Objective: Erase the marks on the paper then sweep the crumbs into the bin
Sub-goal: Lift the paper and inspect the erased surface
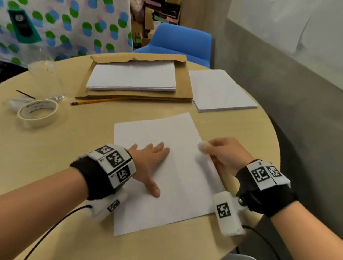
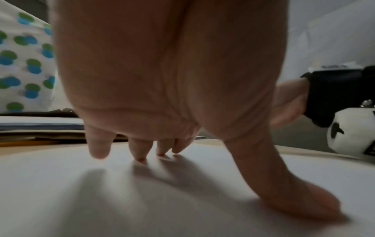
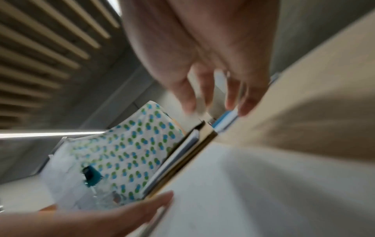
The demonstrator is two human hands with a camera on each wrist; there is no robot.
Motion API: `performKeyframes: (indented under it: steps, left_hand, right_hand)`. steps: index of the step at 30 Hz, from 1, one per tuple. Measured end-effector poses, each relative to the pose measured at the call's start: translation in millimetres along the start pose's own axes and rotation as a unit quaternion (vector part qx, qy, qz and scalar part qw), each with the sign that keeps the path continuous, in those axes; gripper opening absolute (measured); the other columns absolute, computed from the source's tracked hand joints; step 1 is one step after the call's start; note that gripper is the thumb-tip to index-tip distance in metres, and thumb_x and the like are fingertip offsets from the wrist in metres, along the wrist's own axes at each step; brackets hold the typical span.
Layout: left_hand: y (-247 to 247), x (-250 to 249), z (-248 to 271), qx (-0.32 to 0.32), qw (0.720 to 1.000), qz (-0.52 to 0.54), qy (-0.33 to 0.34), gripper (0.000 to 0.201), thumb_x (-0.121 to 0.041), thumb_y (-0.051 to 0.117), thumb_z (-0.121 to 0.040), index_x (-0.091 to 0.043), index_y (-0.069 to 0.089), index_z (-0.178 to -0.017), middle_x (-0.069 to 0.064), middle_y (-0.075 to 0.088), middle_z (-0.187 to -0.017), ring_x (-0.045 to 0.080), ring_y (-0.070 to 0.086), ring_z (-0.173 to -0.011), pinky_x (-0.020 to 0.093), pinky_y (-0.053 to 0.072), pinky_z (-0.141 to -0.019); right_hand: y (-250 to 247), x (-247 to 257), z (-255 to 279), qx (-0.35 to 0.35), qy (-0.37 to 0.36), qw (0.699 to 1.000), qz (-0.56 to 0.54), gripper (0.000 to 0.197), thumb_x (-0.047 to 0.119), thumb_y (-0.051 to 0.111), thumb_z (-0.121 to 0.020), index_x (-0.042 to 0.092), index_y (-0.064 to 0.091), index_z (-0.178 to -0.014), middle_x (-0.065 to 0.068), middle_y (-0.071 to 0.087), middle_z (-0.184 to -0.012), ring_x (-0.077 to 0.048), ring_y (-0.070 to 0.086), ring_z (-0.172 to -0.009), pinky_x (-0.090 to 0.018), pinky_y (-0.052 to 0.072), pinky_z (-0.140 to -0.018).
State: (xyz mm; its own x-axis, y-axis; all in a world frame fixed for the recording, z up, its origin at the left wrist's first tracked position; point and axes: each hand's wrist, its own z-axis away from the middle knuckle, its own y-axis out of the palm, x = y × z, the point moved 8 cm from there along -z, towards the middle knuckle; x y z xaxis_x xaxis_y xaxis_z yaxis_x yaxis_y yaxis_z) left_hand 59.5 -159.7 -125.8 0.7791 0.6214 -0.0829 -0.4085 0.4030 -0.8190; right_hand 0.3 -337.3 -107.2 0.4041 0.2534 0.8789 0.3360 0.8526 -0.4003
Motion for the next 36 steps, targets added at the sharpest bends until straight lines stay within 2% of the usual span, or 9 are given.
performKeyframes:
  steps: [3,6,10,15,17,23,25,30,36]
  left_hand:
    - [-1,0,-1,0.003,0.999,0.049,0.008,0.128,-0.048,0.076,-0.069,-0.016,-0.021,-0.146,-0.001,-0.019,-0.157,0.019,-0.010,-0.146,0.043,0.005,-0.120]
    - [1,1,0,-0.012,0.997,0.075,0.011,0.133,-0.044,0.079,-0.067,-0.015,-0.025,-0.145,0.002,-0.015,-0.158,0.019,-0.008,-0.147,0.037,0.007,-0.120]
    - [0,2,2,-0.023,0.997,0.079,0.015,0.134,-0.044,0.079,-0.067,-0.015,-0.026,-0.144,0.005,-0.010,-0.159,0.019,-0.005,-0.147,0.034,0.009,-0.119]
    - [-1,3,3,-0.025,0.995,0.089,0.024,0.134,-0.046,0.079,-0.066,-0.018,-0.027,-0.145,0.001,-0.010,-0.159,0.017,-0.006,-0.147,0.035,0.006,-0.118]
    - [-1,3,2,-0.028,0.994,0.101,0.032,0.137,-0.045,0.080,-0.065,-0.020,-0.030,-0.143,0.000,-0.012,-0.158,0.017,-0.007,-0.147,0.035,0.005,-0.119]
    - [-2,11,1,-0.049,0.988,0.135,0.055,0.148,-0.037,0.087,-0.057,-0.030,-0.041,-0.131,0.007,-0.027,-0.154,0.019,-0.009,-0.146,0.036,0.013,-0.120]
    - [-2,14,2,-0.045,0.987,0.145,0.058,0.148,-0.037,0.087,-0.056,-0.033,-0.041,-0.130,0.003,-0.026,-0.155,0.017,-0.008,-0.146,0.034,0.011,-0.120]
    - [0,16,2,-0.001,0.990,0.126,0.057,0.132,-0.038,0.082,-0.065,-0.030,-0.024,-0.144,-0.009,-0.019,-0.156,0.009,-0.004,-0.146,0.026,0.006,-0.117]
    - [-39,22,-8,-0.060,0.993,0.091,0.053,0.090,-0.037,0.071,-0.079,-0.028,0.015,-0.149,-0.004,0.022,-0.153,0.013,0.027,-0.139,0.025,0.022,-0.112]
  right_hand:
    - [-13,19,15,-0.090,-0.043,0.981,-0.169,0.018,0.021,0.055,-0.091,0.005,0.060,-0.098,-0.002,0.058,-0.093,-0.019,0.054,-0.090,-0.029,0.046,-0.076]
    - [50,12,43,0.163,0.096,0.890,-0.414,0.018,0.016,0.049,-0.091,0.009,0.062,-0.080,-0.011,0.066,-0.089,-0.024,0.063,-0.086,-0.031,0.055,-0.076]
    - [105,-11,75,0.350,0.176,0.867,-0.308,0.027,0.019,0.058,-0.075,0.001,0.062,-0.094,-0.015,0.069,-0.096,-0.025,0.068,-0.089,-0.030,0.058,-0.077]
    - [19,-16,-9,-0.051,0.104,0.904,-0.412,0.008,0.007,0.055,-0.085,0.006,0.058,-0.077,-0.010,0.062,-0.072,-0.018,0.063,-0.060,-0.026,0.054,-0.056]
    - [4,-13,-20,-0.097,0.080,0.893,-0.433,0.009,0.010,0.055,-0.086,0.008,0.058,-0.078,-0.008,0.059,-0.077,-0.017,0.059,-0.066,-0.023,0.051,-0.055]
    - [114,11,43,0.361,0.175,0.870,-0.286,0.009,0.012,0.053,-0.083,0.005,0.059,-0.084,-0.016,0.067,-0.093,-0.026,0.067,-0.087,-0.030,0.057,-0.077]
    - [110,10,22,0.295,0.174,0.885,-0.316,0.010,0.011,0.050,-0.089,0.004,0.057,-0.088,-0.016,0.066,-0.089,-0.026,0.068,-0.080,-0.030,0.058,-0.072]
    - [1,-12,-40,-0.157,0.116,0.880,-0.432,0.013,0.008,0.051,-0.086,0.006,0.053,-0.073,-0.008,0.055,-0.071,-0.019,0.057,-0.066,-0.028,0.050,-0.063]
    - [-37,-6,-28,-0.114,0.100,0.862,-0.485,0.012,0.016,0.051,-0.089,0.006,0.055,-0.083,-0.008,0.056,-0.085,-0.019,0.059,-0.080,-0.027,0.054,-0.071]
